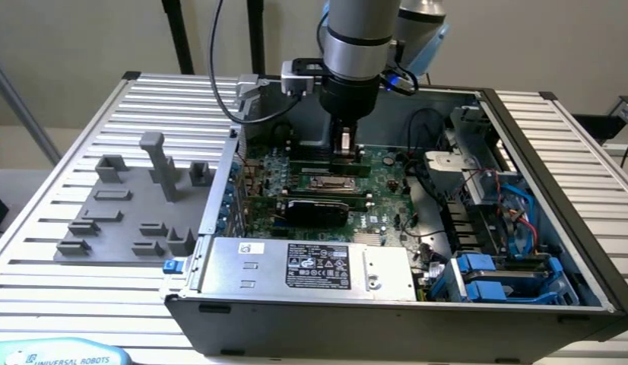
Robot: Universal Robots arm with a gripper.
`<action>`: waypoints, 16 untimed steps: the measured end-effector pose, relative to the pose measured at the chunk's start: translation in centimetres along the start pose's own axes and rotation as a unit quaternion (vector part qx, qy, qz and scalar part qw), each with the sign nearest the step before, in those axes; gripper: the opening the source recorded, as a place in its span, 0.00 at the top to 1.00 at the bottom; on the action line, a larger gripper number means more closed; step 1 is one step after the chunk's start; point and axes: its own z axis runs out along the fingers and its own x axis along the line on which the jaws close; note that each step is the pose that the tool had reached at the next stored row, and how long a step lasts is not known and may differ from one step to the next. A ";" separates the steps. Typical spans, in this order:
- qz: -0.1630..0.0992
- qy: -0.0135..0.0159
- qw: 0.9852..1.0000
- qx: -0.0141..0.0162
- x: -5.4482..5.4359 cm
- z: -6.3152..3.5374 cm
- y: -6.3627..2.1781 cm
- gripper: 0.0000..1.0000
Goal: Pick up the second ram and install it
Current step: 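Insert the second ram into the second slot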
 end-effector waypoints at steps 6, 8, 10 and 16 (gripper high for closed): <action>0.000 0.000 1.000 0.000 0.2 1.10 -0.02 0.87; 0.000 0.000 1.000 0.000 0.2 1.46 -0.03 0.87; 0.001 -0.001 1.000 0.000 0.3 1.82 -0.03 0.87; 0.012 -0.006 1.000 0.000 0.4 2.83 -0.05 0.87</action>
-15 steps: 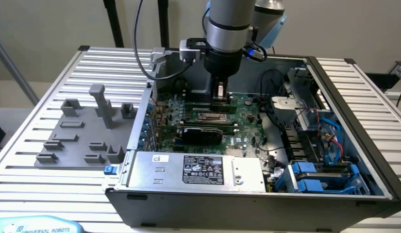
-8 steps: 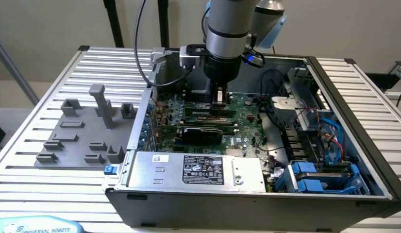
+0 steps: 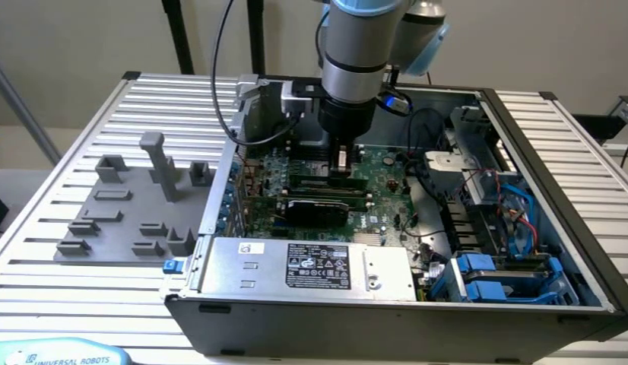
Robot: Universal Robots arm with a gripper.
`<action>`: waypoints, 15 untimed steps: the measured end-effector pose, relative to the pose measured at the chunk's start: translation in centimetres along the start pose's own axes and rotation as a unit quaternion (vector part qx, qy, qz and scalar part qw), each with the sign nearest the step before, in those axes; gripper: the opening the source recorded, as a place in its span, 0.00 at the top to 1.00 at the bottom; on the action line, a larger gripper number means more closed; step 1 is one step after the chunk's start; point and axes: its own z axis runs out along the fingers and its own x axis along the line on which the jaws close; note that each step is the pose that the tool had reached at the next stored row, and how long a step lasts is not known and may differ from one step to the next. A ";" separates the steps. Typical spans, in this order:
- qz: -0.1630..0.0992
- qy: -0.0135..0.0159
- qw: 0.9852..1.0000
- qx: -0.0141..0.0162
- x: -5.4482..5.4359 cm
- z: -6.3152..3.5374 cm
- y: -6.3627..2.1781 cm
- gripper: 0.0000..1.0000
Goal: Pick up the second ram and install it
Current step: 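Insert the second ram into the second slot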
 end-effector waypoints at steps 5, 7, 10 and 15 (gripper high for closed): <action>0.001 -0.007 1.000 0.000 0.2 0.31 -0.01 0.87; 0.001 -0.007 1.000 0.000 0.3 0.32 -0.02 0.87; 0.000 -0.007 1.000 0.000 0.4 0.32 -0.02 0.87; -0.005 -0.007 1.000 0.000 0.7 0.31 -0.04 0.87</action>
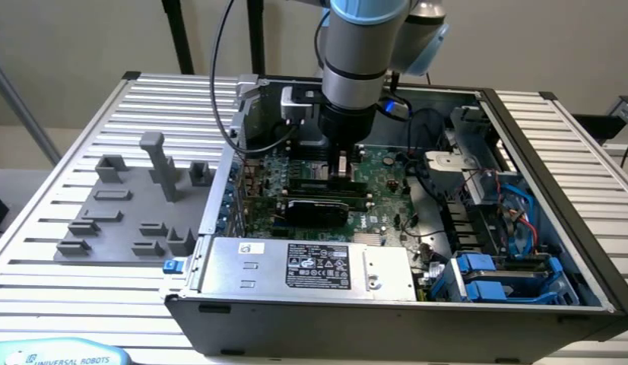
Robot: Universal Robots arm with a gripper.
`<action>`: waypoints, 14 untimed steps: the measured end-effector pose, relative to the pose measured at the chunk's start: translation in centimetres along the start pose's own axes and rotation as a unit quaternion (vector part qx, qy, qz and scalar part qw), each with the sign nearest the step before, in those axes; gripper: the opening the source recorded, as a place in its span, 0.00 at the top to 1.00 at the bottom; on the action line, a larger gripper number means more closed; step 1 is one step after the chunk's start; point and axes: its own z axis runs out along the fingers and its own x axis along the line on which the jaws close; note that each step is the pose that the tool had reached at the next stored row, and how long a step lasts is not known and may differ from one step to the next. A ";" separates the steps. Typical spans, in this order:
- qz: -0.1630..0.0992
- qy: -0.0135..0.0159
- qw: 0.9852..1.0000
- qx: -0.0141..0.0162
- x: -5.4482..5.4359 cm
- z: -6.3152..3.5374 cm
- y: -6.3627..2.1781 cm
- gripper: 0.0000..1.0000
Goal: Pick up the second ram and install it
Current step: 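Insert the second ram into the second slot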
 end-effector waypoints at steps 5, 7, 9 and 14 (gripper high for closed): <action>-0.001 0.000 1.000 0.000 0.0 0.13 0.00 0.87; -0.001 0.000 1.000 0.001 0.0 0.27 -0.01 0.87; -0.001 0.000 1.000 0.001 0.0 0.41 -0.01 0.87; -0.001 0.000 1.000 0.001 0.0 0.50 -0.01 0.87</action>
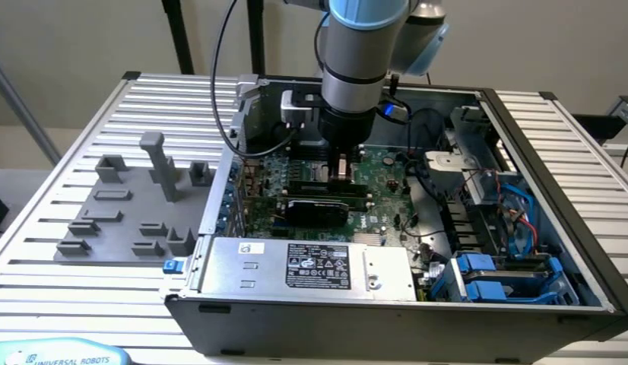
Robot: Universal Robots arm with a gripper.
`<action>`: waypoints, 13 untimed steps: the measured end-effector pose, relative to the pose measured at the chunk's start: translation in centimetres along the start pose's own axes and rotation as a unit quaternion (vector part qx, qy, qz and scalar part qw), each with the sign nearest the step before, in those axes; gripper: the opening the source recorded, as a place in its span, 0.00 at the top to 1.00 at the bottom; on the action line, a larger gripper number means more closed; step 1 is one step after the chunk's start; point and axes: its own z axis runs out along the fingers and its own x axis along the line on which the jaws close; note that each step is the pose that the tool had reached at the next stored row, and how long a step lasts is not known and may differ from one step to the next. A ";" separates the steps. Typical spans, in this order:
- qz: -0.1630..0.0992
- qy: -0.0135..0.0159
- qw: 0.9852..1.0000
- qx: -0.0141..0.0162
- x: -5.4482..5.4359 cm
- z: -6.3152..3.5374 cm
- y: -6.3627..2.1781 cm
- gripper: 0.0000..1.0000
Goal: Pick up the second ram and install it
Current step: 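Insert the second ram into the second slot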
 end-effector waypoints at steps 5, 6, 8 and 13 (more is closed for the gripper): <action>0.000 0.000 1.000 0.002 0.0 0.07 0.00 0.87; 0.000 0.000 1.000 0.002 0.0 0.07 0.01 0.87; 0.000 0.001 1.000 0.002 0.0 0.08 0.05 0.87; 0.000 0.002 1.000 0.005 0.0 0.16 0.14 0.87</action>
